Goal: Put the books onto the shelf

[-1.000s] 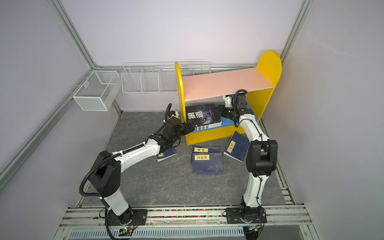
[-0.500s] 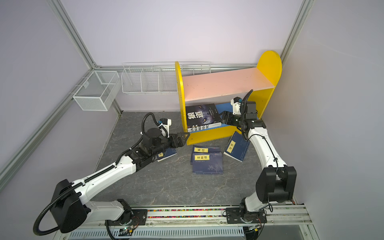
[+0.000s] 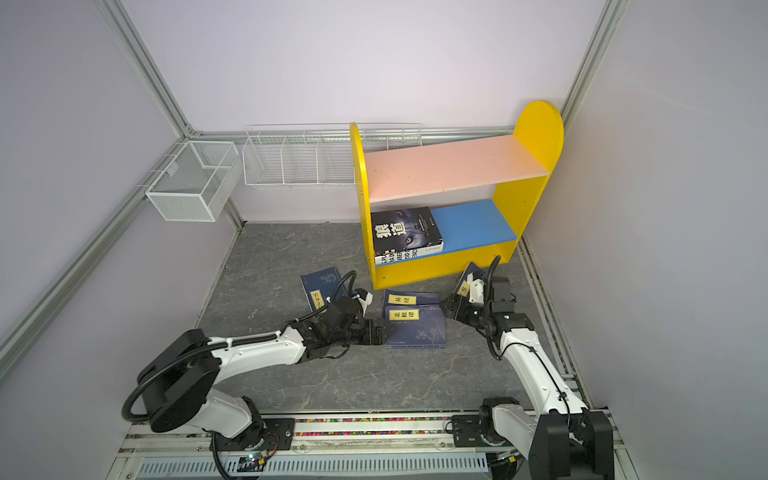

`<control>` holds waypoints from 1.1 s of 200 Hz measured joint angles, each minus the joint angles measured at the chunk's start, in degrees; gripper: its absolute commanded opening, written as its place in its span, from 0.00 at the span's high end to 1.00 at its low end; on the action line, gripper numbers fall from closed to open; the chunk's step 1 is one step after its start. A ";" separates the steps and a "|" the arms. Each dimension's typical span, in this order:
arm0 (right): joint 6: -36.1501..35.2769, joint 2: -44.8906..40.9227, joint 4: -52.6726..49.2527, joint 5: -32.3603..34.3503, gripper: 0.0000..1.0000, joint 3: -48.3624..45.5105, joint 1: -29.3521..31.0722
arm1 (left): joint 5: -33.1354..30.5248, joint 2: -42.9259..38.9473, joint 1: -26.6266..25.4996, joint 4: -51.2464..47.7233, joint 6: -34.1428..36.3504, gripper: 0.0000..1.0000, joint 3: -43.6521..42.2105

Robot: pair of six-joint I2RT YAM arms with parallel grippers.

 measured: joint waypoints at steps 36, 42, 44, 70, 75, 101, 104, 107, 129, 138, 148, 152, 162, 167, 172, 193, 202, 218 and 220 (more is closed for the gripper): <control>0.42 0.00 1.25 -0.13 0.26 -6.45 0.66 | -3.19 5.29 -3.28 5.42 -4.96 0.09 -0.28; 0.31 0.04 1.55 -0.13 0.29 -6.84 0.66 | -3.89 5.29 -3.72 6.14 -5.68 0.08 -0.50; 0.17 0.07 1.70 -0.15 0.31 -6.97 0.66 | -4.11 5.31 -3.85 6.38 -5.92 0.08 -0.59; 0.37 1.95 5.66 -0.61 0.41 -8.66 0.74 | -5.57 7.13 -4.70 10.10 -7.89 0.09 -0.90; 0.55 2.67 6.54 -0.66 0.43 -8.98 0.76 | -5.60 7.76 -4.70 11.32 -8.04 0.09 -0.85; 1.01 8.04 8.94 -0.44 0.52 -9.55 1.20 | -5.60 11.63 -4.66 17.09 -8.83 0.09 0.66; 1.09 8.59 8.98 -0.35 0.53 -9.49 1.31 | -5.60 12.07 -4.66 17.81 -8.87 0.09 0.83; 0.96 9.20 9.20 -0.59 0.54 -9.29 1.42 | -5.62 12.41 -4.66 18.32 -8.96 0.09 0.94; 0.87 13.70 9.46 0.63 0.57 -5.84 2.43 | -6.05 13.27 -4.46 20.61 -9.07 0.09 0.96; 0.83 15.37 9.53 1.44 0.58 -4.42 3.32 | -6.05 13.27 -4.35 20.65 -9.03 0.09 0.96; 0.59 16.83 9.16 2.73 0.60 -2.95 4.61 | -6.23 13.25 -4.15 20.68 -8.90 0.09 0.96; 0.50 17.29 9.03 3.10 0.61 -2.49 4.98 | -6.23 13.25 -4.09 20.68 -8.81 0.09 0.96; 0.24 18.38 8.37 4.15 0.61 -1.22 5.86 | -6.01 13.25 -3.72 20.96 -8.61 0.11 0.87; 0.11 18.78 8.22 4.44 0.61 -0.81 6.10 | -5.77 13.25 -3.45 21.33 -8.59 0.12 0.70; -0.02 19.12 8.09 4.66 0.61 -0.42 6.29 | -5.46 13.22 -3.23 21.86 -8.63 0.14 0.35; -0.46 19.91 7.58 5.27 0.61 0.52 6.54 | -3.61 12.87 -1.86 25.07 -9.31 0.18 -1.92; -0.61 20.02 7.41 5.44 0.61 0.72 6.58 | -3.15 12.46 -1.46 25.94 -9.51 0.20 -2.80; -0.74 20.09 7.39 5.66 0.61 0.81 6.73 | -2.73 10.86 -1.22 26.67 -10.01 0.23 -3.91; -0.76 20.09 7.37 5.66 0.61 0.81 6.73 | -2.75 10.71 -1.22 26.67 -10.12 0.23 -3.96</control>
